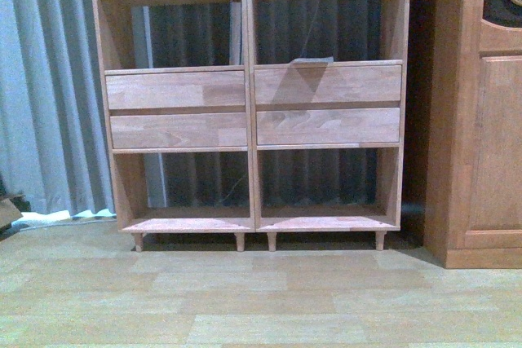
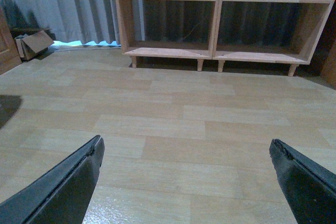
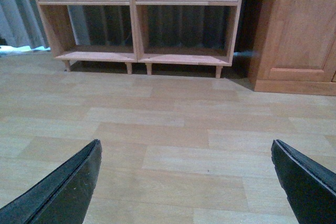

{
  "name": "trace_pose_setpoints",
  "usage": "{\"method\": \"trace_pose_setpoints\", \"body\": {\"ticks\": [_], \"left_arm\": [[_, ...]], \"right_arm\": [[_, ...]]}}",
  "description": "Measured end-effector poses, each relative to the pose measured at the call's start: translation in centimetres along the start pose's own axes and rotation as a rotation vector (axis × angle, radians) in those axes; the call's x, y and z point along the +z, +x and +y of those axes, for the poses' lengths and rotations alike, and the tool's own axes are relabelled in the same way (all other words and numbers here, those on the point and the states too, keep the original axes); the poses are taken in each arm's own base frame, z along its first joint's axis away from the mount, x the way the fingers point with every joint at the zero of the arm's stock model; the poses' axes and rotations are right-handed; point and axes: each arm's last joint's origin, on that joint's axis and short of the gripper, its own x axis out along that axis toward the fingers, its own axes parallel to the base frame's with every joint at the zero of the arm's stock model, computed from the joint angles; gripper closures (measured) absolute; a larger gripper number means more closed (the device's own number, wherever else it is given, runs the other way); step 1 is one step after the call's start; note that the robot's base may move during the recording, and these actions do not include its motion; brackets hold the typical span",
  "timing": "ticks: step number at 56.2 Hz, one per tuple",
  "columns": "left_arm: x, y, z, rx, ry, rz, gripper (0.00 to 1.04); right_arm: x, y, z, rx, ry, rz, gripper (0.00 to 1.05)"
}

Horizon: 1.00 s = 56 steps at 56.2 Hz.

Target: Organize books on shelf

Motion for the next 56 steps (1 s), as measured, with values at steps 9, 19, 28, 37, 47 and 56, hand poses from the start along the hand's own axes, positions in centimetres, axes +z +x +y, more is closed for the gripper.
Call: {"method": "trace_pose_setpoints", "body": {"ticks": [9,19,28,37,47,56], "left_arm": [[0.0,0.0,0.0,0.0,0.0,0.0,0.07],[0.0,0.0,0.0,0.0,0.0,0.0,0.07],[0.0,0.0,0.0,0.0,0.0,0.0,0.07],[0.0,0.0,0.0,0.0,0.0,0.0,0.07],[0.0,0.0,0.0,0.0,0.0,0.0,0.07],[0.0,0.0,0.0,0.0,0.0,0.0,0.07]], "right_arm": [[0.0,0.0,0.0,0.0,0.0,0.0,0.07],[0.0,0.0,0.0,0.0,0.0,0.0,0.07],[0.0,0.0,0.0,0.0,0.0,0.0,0.07],[0.0,0.0,0.0,0.0,0.0,0.0,0.07],[0.0,0.0,0.0,0.0,0.0,0.0,0.07],[0.0,0.0,0.0,0.0,0.0,0.0,0.07]]}}
